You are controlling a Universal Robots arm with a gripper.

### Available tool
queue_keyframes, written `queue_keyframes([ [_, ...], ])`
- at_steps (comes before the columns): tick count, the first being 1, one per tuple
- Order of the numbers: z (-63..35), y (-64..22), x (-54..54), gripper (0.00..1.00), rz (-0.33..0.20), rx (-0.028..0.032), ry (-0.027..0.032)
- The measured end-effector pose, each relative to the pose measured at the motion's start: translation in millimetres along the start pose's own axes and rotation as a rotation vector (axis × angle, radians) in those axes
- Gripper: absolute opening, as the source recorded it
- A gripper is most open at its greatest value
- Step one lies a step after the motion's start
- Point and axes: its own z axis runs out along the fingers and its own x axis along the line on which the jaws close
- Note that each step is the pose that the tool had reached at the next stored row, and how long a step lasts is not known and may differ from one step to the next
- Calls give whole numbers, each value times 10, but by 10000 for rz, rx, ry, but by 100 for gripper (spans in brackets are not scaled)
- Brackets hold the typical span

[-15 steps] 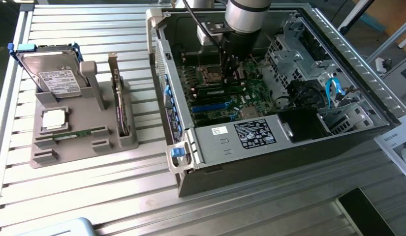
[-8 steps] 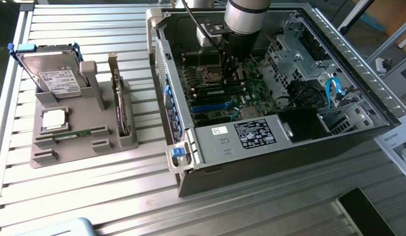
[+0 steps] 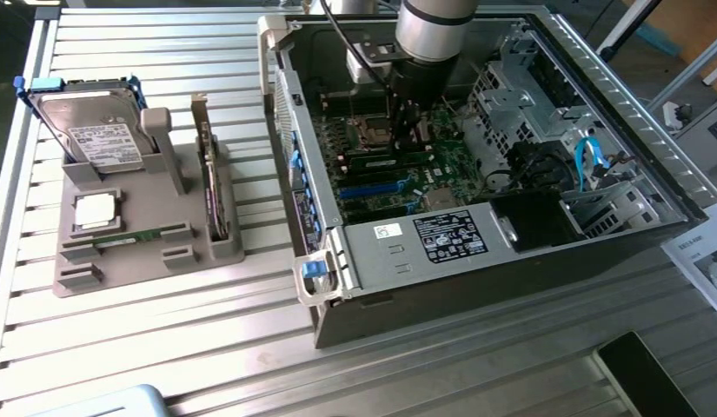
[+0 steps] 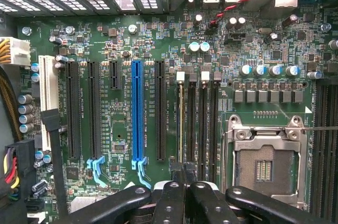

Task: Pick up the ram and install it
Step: 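Press down the ram until it locks into place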

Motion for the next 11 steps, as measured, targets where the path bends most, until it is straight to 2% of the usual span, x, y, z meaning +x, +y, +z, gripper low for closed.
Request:
queue_keyframes([
  [11, 22, 9, -1, 11, 0, 6, 1],
])
